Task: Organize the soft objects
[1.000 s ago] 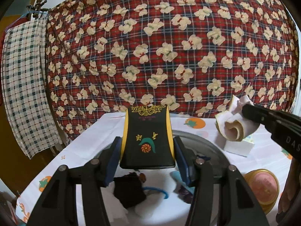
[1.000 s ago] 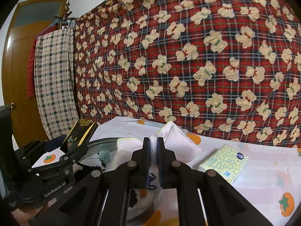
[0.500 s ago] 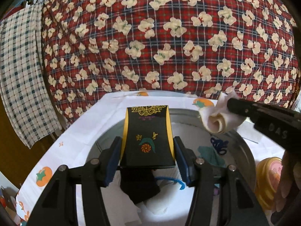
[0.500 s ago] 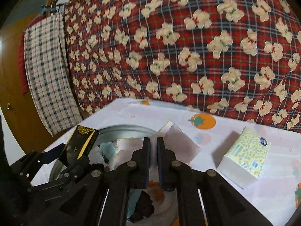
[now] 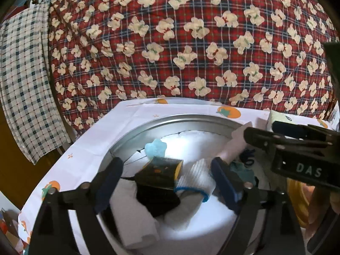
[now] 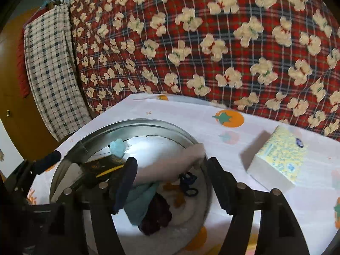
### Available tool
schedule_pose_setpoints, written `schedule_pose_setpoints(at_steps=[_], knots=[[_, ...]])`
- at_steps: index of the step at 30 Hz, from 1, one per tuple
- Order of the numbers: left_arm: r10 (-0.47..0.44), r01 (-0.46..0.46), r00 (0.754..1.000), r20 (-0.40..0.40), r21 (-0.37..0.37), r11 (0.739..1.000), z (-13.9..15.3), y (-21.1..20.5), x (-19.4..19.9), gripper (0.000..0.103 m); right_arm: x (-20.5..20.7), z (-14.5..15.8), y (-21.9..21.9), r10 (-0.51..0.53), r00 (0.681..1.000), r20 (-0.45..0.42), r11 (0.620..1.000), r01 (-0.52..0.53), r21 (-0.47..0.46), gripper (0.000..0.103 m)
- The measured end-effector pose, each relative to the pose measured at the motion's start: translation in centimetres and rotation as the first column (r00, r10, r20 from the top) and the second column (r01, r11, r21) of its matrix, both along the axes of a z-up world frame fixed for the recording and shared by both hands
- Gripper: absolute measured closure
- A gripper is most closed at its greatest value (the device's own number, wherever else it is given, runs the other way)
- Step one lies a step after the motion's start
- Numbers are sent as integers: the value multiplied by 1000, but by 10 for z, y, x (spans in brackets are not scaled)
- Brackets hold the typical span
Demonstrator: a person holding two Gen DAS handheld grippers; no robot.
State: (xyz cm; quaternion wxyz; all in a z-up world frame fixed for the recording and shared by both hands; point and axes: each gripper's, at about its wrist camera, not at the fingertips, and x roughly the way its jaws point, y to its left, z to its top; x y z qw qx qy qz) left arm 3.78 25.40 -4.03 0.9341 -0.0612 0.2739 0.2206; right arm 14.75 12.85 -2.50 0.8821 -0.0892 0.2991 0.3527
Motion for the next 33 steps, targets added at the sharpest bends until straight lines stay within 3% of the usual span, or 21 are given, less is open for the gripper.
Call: schedule_pose_setpoints(at_steps=[7, 21, 33], knots=[[34, -34, 999, 42, -14, 999, 12, -1, -22, 1, -23, 9, -22, -5, 1000, 30, 998, 3, 55, 32], [22, -22, 994, 108, -4, 1000, 27, -32, -57, 1, -70, 19, -66, -38, 990, 133, 991, 20, 131, 27], [20, -20, 992, 125, 1, 1000, 30, -44, -61, 1, -73, 22, -82, -51, 991, 123, 983, 27, 183, 26]])
